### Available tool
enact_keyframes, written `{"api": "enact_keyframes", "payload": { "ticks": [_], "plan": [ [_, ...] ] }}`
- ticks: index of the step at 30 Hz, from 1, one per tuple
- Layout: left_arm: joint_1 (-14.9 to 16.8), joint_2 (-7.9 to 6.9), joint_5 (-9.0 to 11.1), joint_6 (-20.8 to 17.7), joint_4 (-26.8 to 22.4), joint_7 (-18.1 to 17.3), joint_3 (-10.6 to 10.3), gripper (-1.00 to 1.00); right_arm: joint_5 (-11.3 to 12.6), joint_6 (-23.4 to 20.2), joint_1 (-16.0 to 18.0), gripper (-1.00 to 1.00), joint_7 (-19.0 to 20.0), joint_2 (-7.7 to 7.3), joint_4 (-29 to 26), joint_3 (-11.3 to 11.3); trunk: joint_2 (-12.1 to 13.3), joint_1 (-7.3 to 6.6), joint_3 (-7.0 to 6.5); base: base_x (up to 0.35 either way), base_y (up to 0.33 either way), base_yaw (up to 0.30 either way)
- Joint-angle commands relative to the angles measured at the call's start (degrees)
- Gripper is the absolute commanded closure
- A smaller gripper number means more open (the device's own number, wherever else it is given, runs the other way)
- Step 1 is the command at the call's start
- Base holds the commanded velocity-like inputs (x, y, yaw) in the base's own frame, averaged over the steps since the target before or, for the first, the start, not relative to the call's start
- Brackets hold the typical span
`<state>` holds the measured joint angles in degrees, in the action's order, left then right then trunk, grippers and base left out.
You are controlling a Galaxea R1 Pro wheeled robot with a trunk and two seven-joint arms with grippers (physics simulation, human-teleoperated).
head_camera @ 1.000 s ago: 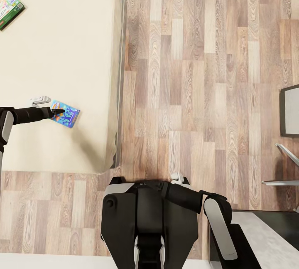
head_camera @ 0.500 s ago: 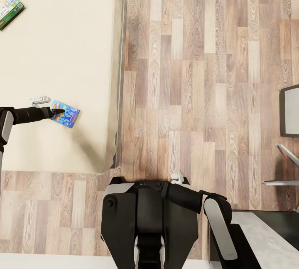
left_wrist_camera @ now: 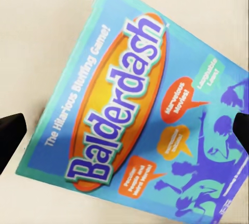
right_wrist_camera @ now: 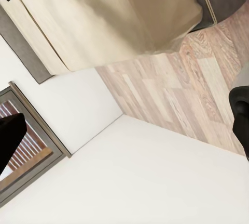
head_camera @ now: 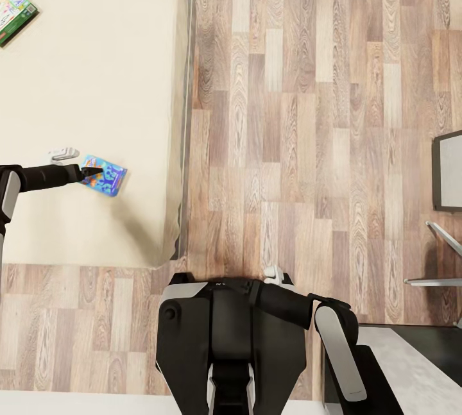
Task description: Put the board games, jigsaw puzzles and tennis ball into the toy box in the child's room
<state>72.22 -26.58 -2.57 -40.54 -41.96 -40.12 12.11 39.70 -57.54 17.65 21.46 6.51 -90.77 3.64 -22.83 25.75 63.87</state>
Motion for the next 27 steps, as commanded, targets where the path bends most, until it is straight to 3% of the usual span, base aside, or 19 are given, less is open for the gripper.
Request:
{"api": "enact_keyframes", "payload": {
  "ticks": [1,27],
  "plan": [
    [0.03,0.03,-0.44,-0.47,-0.04,-1.12,0.26,-1.00,-0.50,-0.20,0.02,-1.00,0.48,0.05,-0.02,-0.06,-0.09,0.04,0.05,0.000,0.000,0.000],
    [0.03,0.04,-0.15,-0.94,-0.05,-4.62,0.45,-1.00,-0.50,-0.20,0.02,-1.00,0.51,-0.05,-0.02,-0.09,-0.09,0.04,0.05,0.000,0.000,0.000]
  ]
}}
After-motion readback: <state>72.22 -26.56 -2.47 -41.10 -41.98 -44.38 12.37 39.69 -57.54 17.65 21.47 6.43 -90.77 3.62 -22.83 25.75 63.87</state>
